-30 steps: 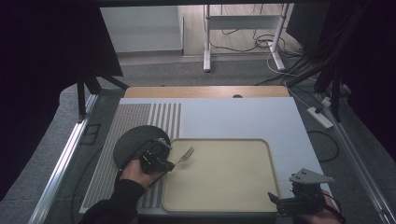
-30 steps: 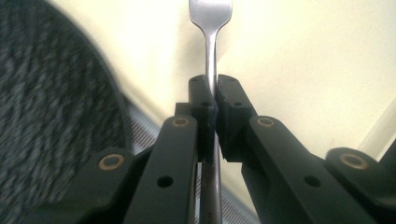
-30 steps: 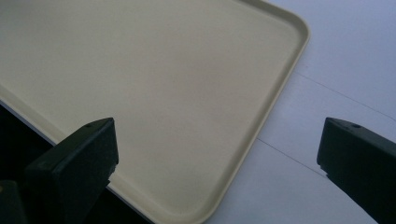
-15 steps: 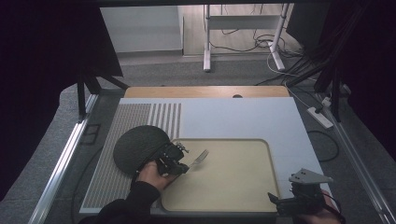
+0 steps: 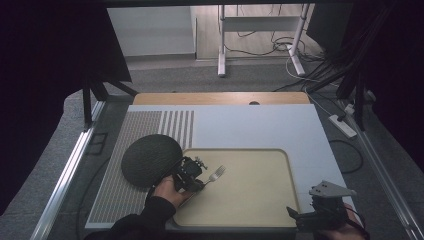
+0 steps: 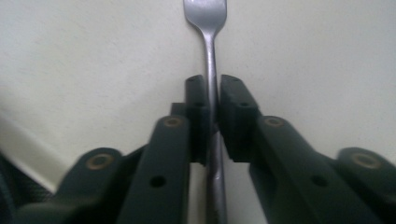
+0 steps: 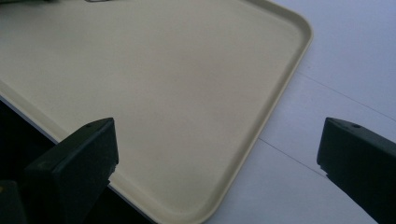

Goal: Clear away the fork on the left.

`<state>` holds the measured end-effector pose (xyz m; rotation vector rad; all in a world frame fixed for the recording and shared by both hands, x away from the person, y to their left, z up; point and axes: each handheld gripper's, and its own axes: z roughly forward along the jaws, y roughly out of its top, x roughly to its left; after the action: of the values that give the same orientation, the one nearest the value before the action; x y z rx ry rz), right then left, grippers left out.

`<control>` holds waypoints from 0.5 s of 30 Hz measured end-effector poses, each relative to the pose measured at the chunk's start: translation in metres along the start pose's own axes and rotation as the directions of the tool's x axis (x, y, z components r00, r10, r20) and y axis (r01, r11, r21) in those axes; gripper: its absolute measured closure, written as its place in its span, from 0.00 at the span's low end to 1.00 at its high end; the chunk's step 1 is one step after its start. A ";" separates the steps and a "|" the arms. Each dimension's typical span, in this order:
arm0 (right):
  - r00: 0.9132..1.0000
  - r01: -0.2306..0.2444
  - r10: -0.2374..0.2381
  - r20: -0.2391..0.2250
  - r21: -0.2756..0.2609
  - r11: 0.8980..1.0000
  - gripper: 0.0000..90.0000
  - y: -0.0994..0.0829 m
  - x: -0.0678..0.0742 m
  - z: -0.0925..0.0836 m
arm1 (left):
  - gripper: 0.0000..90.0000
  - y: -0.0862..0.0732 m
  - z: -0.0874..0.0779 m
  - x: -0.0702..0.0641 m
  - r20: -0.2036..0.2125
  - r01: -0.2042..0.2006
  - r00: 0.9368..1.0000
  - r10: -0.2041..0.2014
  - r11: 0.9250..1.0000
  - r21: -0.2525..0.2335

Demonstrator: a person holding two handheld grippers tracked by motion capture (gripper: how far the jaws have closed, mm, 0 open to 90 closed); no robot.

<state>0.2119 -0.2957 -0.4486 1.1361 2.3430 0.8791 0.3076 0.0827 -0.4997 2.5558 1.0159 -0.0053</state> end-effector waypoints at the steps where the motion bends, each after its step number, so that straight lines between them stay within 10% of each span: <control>1: 1.000 0.000 0.000 0.000 0.000 1.000 0.00 0.000 0.000 0.000 | 0.88 0.000 -0.002 0.000 -0.001 -0.001 1.000 0.001 1.000 -0.011; 5: 1.000 0.000 0.000 0.001 -0.001 1.000 0.00 0.000 0.000 0.000 | 0.95 0.002 -0.010 -0.004 0.026 -0.029 0.999 0.030 0.998 -0.056; 15: 1.000 0.003 -0.003 0.001 0.001 1.000 0.00 0.000 0.000 0.000 | 0.99 0.003 0.005 0.001 0.037 -0.020 0.999 0.020 1.000 0.003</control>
<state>0.2120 -0.2952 -0.4489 1.1334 2.3440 0.8767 0.3111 0.0791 -0.5032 2.5590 0.9770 -0.0482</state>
